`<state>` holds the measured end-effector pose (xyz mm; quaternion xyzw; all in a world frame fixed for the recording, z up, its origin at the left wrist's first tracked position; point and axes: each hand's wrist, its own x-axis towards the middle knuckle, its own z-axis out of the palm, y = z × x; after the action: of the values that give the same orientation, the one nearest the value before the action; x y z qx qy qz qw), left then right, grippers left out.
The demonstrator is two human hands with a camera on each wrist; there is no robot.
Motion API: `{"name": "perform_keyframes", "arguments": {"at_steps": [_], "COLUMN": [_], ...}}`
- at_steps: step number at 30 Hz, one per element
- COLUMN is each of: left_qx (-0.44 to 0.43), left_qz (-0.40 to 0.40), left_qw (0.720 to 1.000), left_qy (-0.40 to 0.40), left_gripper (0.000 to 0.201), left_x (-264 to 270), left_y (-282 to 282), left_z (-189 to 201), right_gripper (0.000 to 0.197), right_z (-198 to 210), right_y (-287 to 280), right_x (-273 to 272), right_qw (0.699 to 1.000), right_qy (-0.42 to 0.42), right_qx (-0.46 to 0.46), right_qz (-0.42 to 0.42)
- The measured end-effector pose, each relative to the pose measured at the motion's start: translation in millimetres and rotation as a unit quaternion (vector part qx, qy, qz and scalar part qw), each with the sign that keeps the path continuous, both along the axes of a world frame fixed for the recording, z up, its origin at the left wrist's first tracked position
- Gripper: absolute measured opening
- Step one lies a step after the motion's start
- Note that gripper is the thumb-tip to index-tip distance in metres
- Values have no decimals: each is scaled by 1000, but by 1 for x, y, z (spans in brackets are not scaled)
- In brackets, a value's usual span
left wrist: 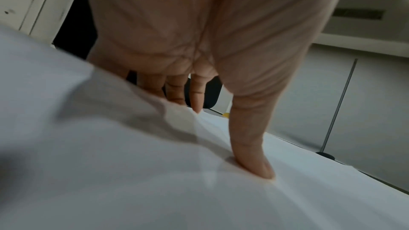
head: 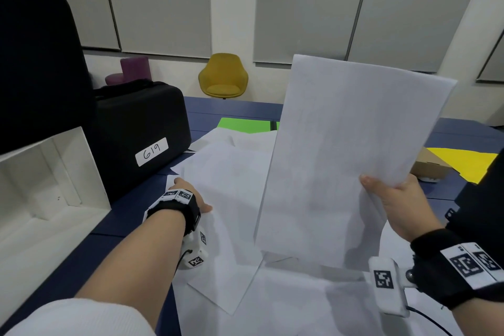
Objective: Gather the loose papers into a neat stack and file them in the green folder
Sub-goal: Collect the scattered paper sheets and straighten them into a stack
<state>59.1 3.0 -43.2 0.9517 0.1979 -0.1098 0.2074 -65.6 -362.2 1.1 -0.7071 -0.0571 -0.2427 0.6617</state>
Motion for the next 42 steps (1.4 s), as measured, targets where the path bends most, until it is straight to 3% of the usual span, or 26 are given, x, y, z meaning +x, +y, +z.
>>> {"name": "perform_keyframes", "arguments": {"at_steps": [3,5,9,12,14,15,17,19,23,27,28,31,34,36,38,42], "left_qx": [-5,0,39,5,-22,-36,-59,-96,-151,-197,-227,-325,-399,-449,-481,-528], "left_qz": [7,-7,-59,-58,-63,-69,-83,-85,-90,-104,-108,-130,-159,-177,-191,-211], "left_qw": [1000,1000,997,998,996,995,989,979,952,916,903,860,816,786,769,747], "left_qy": [-9,-16,-15,-32,-54,-70,-110,-158,-249,-334,-349,-372,-387,-387,-376,-346], "left_gripper": [104,98,63,60,57,52,36,24,12,10,12,3,12,16,15,14], "left_x": [5,6,8,7,6,4,0,-3,-19,-37,-42,-63,-82,-93,-101,-108], "left_y": [-1,0,5,14,24,29,38,46,52,49,47,35,17,6,-5,-21], "left_z": [-5,-7,-9,-10,-9,-8,-3,3,21,46,51,65,76,83,87,83], "right_gripper": [21,21,19,61,69,60,23,14,19,63,62,25,46,36,30,43], "right_z": [-3,-6,-6,-9,-12,-13,-14,-14,-4,3,5,11,14,18,24,35], "right_y": [-1,-3,-2,0,3,5,7,7,12,14,14,15,12,15,18,27], "right_x": [0,0,-7,-12,-16,-18,-20,-22,-31,-38,-39,-42,-43,-44,-45,-47], "right_qw": [1000,1000,999,999,998,998,997,995,996,998,998,996,996,993,990,980], "right_qy": [5,9,33,41,55,61,76,86,81,56,50,40,41,38,27,34], "right_qx": [-13,-24,-30,-22,-20,-23,-33,-50,-35,1,12,61,61,79,105,134], "right_qz": [-6,-9,-13,0,3,2,-5,-10,7,24,29,40,60,75,90,142]}}
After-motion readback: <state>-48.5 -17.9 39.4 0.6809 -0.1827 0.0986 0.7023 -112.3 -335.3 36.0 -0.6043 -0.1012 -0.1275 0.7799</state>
